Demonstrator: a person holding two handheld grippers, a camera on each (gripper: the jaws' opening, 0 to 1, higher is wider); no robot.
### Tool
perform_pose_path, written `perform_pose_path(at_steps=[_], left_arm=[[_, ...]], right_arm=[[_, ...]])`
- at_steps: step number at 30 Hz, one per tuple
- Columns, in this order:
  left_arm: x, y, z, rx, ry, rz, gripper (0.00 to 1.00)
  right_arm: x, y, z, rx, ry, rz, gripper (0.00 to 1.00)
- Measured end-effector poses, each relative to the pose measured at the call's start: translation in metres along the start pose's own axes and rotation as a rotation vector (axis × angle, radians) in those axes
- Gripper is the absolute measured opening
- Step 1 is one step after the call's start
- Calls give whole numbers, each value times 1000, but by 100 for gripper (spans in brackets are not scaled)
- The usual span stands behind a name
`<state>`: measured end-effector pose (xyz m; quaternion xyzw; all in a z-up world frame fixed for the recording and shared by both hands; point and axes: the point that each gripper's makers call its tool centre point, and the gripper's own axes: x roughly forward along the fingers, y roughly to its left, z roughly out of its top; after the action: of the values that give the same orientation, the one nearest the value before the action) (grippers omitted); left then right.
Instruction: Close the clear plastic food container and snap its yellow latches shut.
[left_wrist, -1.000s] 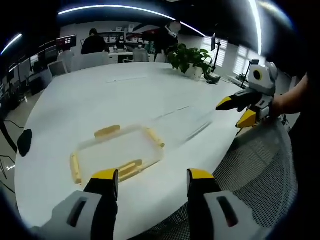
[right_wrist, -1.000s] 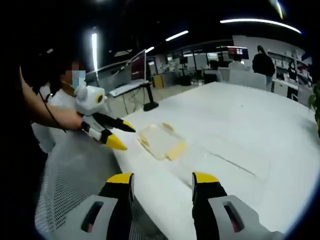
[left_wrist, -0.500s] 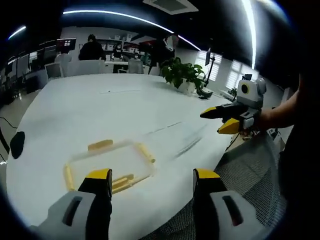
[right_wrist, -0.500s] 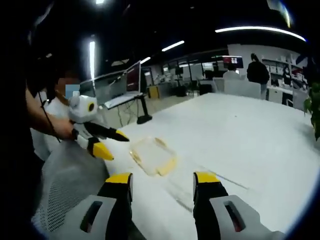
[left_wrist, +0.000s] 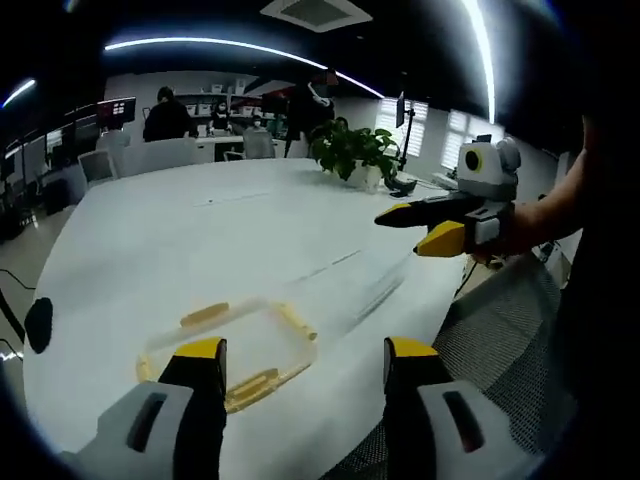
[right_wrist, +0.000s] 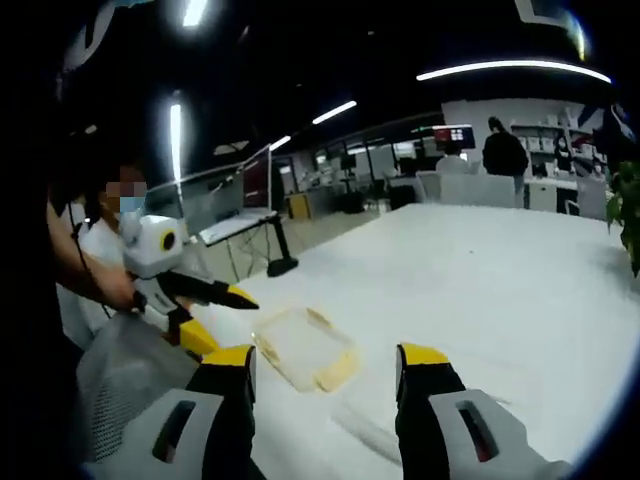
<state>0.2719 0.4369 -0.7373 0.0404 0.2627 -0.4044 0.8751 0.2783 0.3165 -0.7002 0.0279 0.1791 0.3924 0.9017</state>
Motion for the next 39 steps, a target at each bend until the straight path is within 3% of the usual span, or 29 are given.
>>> perform_pose_path(at_steps=[8, 20, 28, 39], left_arm=[[-2, 14, 3, 8, -1, -1, 62], [-1, 36, -7, 78, 68, -37, 60], [0, 43, -7, 109, 83, -68, 58], [-5, 66, -14, 121, 120, -105, 58]], right_arm=[[14, 6, 2, 15, 16, 14, 55], [36, 9, -1, 21, 35, -9, 55], [50, 6, 2, 21, 34, -25, 54], [71, 16, -8, -60, 99, 0, 54]])
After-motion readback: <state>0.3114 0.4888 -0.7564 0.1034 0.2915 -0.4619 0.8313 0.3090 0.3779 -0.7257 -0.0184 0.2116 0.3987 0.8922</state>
